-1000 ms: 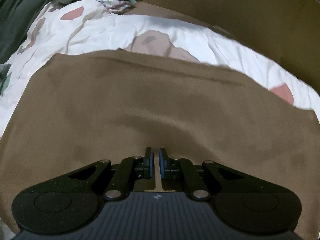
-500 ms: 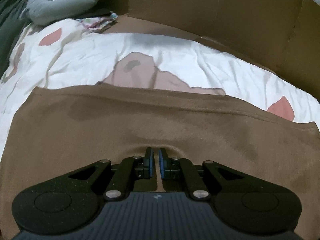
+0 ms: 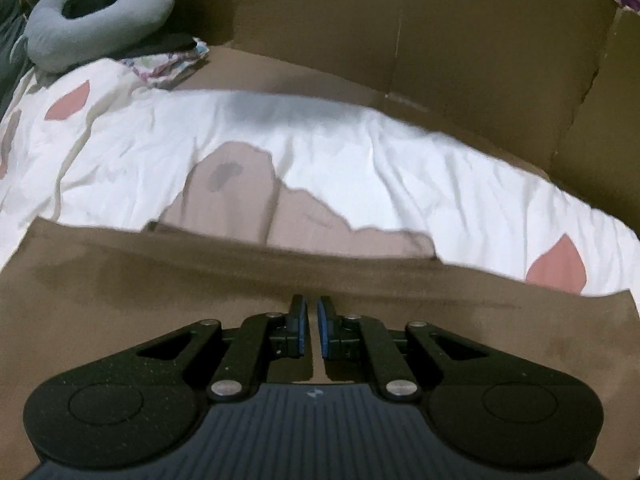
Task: Fold clothes
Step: 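Move the open right gripper across the shirt toward its edge, then lower the open right gripper to the shirt edge near the left gripper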
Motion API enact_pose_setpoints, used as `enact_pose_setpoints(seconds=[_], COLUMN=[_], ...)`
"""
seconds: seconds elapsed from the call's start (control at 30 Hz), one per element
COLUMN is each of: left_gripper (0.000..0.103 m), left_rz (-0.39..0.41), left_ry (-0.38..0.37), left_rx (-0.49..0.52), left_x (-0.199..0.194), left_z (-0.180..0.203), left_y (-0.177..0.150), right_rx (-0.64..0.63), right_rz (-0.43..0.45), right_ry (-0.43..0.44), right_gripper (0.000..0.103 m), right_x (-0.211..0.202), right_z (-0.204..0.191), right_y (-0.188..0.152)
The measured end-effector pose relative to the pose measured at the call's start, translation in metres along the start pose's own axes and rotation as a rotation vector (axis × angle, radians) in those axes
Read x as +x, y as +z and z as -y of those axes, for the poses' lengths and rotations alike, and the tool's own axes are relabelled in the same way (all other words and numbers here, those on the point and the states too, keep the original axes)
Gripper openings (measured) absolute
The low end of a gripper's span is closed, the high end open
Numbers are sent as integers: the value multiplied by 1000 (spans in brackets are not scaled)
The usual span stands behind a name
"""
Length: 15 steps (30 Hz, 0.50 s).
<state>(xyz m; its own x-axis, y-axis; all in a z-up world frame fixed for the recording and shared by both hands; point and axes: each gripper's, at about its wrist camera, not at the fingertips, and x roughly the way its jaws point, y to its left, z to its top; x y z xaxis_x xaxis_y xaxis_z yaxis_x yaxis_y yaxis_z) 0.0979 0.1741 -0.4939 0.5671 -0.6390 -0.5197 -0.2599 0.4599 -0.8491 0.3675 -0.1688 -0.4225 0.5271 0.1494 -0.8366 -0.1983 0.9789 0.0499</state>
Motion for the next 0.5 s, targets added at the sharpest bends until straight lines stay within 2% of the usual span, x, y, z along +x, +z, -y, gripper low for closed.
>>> enact_pose_setpoints(seconds=[0.1,0.33,0.5], left_gripper=[9,8,8], left_rz=[2,8,11], left_ry=[-19,-72,-73], left_rx=[7,30,59], left_x=[0,2,-1], left_z=[7,30,53], left_y=[2,9,9], right_rx=[-35,-77,-122], right_rz=[13,20,12], right_ry=[32,96,150], right_gripper=[17,38,39], right_x=[-11,-54,-91], right_z=[1,9,11], right_y=[4,-10,-31])
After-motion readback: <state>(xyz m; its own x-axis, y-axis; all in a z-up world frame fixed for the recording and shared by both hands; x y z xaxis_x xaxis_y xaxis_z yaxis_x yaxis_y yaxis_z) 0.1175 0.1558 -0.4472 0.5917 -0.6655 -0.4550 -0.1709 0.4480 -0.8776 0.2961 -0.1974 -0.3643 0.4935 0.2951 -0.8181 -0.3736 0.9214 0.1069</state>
